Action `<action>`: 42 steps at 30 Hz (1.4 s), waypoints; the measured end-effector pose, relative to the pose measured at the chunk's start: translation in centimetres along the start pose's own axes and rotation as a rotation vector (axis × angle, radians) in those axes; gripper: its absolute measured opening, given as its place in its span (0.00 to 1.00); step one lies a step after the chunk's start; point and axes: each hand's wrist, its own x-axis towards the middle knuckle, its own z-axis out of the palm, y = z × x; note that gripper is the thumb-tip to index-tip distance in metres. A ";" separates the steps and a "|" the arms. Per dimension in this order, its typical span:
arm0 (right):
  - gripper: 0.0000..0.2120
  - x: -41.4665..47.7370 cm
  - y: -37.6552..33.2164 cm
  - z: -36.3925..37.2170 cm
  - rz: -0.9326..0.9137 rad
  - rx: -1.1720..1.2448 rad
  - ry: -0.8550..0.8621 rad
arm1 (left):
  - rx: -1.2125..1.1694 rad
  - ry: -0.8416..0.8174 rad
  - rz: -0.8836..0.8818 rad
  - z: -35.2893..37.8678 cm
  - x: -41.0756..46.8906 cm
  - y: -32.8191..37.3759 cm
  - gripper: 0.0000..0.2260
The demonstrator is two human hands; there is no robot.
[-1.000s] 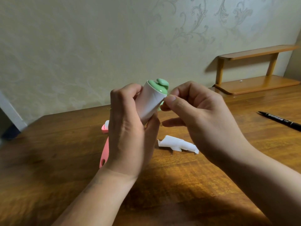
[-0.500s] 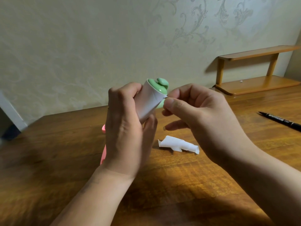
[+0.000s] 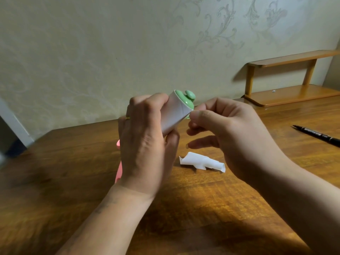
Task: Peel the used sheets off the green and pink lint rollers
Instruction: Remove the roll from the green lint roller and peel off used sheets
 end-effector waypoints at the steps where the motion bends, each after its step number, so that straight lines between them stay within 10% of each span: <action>1: 0.05 0.1 0.1 0.0 0.007 0.017 -0.005 | -0.028 0.001 -0.021 0.1 -0.1 0.1 0.34; 14: 0.03 1.1 0.6 -0.6 0.085 0.161 -0.030 | -0.670 -0.212 -0.635 -0.2 0.0 0.1 0.31; 19: 0.10 1.1 0.6 -0.6 0.115 0.184 -0.037 | -0.938 -0.184 -0.959 0.0 0.3 0.8 0.11; 26: 0.07 1.4 0.7 -0.6 0.157 0.302 -0.021 | -1.239 -0.187 -1.342 0.0 0.7 0.5 0.19; 42: 0.07 2.2 1.9 -0.9 0.182 0.249 -0.035 | -1.225 -0.186 -1.388 0.5 0.5 -0.1 0.20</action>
